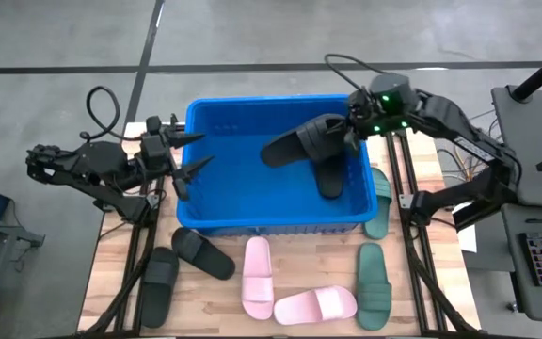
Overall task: Pick and place slides into bin
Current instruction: Put the black slide into the blue bin
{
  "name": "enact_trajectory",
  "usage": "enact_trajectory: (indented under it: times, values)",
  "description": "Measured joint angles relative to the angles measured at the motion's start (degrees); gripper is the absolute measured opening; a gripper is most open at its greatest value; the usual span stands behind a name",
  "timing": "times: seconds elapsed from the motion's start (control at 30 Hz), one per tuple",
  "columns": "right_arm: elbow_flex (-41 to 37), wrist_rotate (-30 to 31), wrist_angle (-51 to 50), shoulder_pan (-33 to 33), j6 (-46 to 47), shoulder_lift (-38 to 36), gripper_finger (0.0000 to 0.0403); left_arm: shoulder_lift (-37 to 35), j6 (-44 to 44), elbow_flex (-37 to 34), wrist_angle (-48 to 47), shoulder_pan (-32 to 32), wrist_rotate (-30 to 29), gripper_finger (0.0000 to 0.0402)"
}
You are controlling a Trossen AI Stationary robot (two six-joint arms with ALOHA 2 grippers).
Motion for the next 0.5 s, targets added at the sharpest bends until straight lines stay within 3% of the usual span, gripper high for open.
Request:
enact_trajectory:
  times: [0.27,0.5]
  values:
    - [1.50,-10.64,-0.33,-5.23,-0.55,8.15,0.0011,-0.77,-0.54,0.00,-4.35,0.00,-0.03,0.0240]
    - [9.65,-16.72,-7.31,-7.02,-5.89,18.28,0.0011,-0.79,-0.67,0.00,-9.89,0.00,0.30,0.0240]
